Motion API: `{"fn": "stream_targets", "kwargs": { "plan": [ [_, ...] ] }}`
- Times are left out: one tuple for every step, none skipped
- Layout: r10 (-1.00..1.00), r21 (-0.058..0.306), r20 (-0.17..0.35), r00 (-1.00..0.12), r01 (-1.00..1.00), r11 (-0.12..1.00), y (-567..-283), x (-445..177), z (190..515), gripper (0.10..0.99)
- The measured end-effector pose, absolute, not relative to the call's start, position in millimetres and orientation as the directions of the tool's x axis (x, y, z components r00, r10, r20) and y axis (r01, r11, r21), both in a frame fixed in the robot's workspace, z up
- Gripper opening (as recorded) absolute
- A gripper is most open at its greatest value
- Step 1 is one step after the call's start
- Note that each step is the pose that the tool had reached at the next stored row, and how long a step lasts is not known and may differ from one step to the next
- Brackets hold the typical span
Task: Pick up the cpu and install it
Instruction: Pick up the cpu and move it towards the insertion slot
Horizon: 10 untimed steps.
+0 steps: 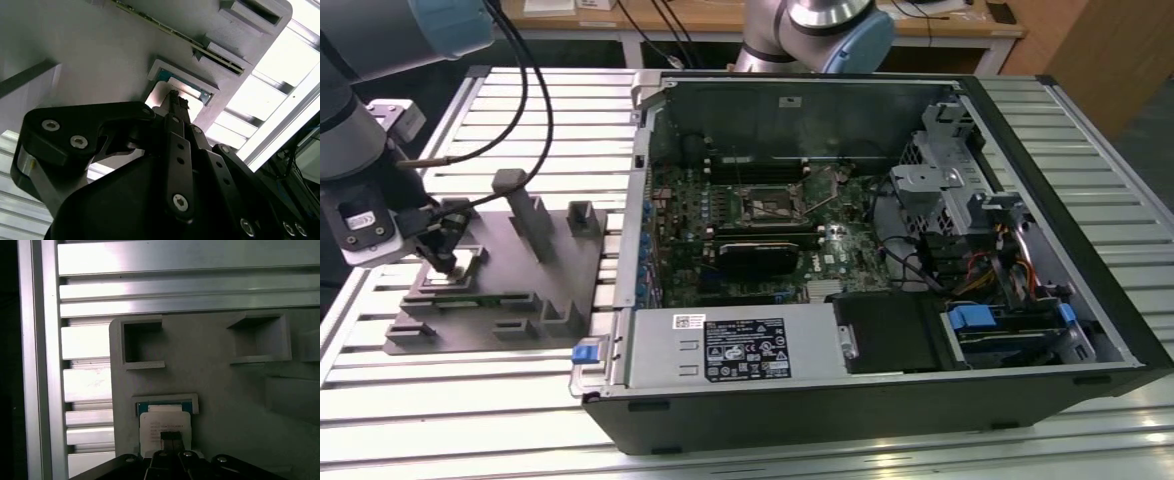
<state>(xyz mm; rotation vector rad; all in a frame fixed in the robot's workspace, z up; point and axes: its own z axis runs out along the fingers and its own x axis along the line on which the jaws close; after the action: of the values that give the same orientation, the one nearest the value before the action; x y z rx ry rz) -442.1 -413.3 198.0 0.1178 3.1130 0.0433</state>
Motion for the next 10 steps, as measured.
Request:
{"fn": "stream_targets", "kwargs": {
  "plan": [
    [0.076,0.029,-0.025,-0.997,0.075,0.997,-413.3,-442.1,198.0,0.106],
    [0.076,0.029,-0.025,-0.997,0.075,0.997,-413.3,-442.1,198.0,0.106],
    [0.076,0.029,-0.025,-0.997,0.075,0.997,-413.3,-442.1,198.0,0.165],
    [0.076,0.029,-0.025,-0.997,0.075,0.997,-413.3,-442.2,197.9,0.165],
    [0.076,0.029,-0.025,-0.997,0.075,0.997,-413.3,-442.2,197.9,0.231],
    [0.076,0.029,-0.025,-0.997,0.075,0.997,-413.3,-442.2,197.9,0.29],
    [0.076,0.029,-0.025,-0.997,0.075,0.997,-413.3,-442.2,197.9,0.29],
    [0.076,0.029,-0.025,-0.997,0.075,0.997,-413.3,-442.3,197.9,0.349],
    [0.076,0.029,-0.025,-0.997,0.075,0.997,-413.3,-442.3,197.9,0.408],
    [0.076,0.029,-0.025,-0.997,0.075,0.997,-413.4,-442.4,197.9,0.467]
  ]
}}
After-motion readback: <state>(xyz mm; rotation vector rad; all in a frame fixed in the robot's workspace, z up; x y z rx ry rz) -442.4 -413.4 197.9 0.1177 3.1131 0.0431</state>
